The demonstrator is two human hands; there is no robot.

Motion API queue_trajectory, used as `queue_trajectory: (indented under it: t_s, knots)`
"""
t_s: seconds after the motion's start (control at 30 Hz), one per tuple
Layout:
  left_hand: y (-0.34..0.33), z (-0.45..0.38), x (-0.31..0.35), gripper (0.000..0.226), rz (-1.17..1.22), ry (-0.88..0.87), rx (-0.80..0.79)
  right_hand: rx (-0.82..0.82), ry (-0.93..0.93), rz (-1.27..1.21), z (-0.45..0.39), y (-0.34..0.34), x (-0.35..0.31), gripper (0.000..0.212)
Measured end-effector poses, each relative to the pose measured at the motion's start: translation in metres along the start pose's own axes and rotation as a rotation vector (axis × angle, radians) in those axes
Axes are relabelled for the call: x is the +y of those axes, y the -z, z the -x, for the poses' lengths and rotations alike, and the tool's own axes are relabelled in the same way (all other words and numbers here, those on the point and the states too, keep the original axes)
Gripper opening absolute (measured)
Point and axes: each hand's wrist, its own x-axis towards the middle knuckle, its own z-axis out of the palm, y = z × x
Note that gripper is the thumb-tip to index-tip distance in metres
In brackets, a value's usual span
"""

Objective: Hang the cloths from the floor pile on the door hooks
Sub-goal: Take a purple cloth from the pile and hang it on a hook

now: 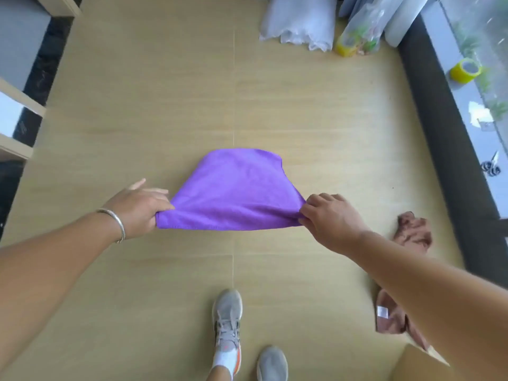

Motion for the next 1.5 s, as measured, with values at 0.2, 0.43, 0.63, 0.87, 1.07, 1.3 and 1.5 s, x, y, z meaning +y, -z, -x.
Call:
queue_trajectory:
  t_s: [0.2, 0.43, 0.63, 0.87, 1.07, 1.3, 1.5]
  knots:
    - [-0.238, 0.035, 0.054, 0.066, -0.151, 0.091, -0.295, -0.175, -0.136, -0.117, 0.070, -0.214, -0.062, 0.024]
    - [-0.478, 0.046, 0.102, 0.060, -0.039, 0.203, -0.490, -0.433, -0.211, -0.086, 0.124, -0.437, -0.114, 0.030]
    - [-0.558, 0.069, 0.154, 0.055, 0.186, 0.085, 0.020, -0.444, -0.246, -0.026, 0.169, -0.506, -0.149, 0.048]
    - [-0.548, 0.070, 0.155, 0.038, 0.275, -0.070, 0.029, -0.630, -0.057, 0.138, 0.187, -0.506, -0.137, 0.068]
    - [-0.554, 0.069, 0.144, 0.061, 0.175, 0.008, -0.042, -0.632, -0.053, 0.177, 0.192, -0.514, -0.140, 0.064]
    - [-0.563, 0.055, 0.139, 0.029, 0.109, -0.012, 0.033, -0.537, -0.055, 0.198, 0.198, -0.525, -0.144, 0.057]
    - [-0.541, 0.038, 0.128, 0.017, 0.131, -0.036, -0.036, -0.247, 0.030, 0.083, 0.193, -0.524, -0.128, 0.052]
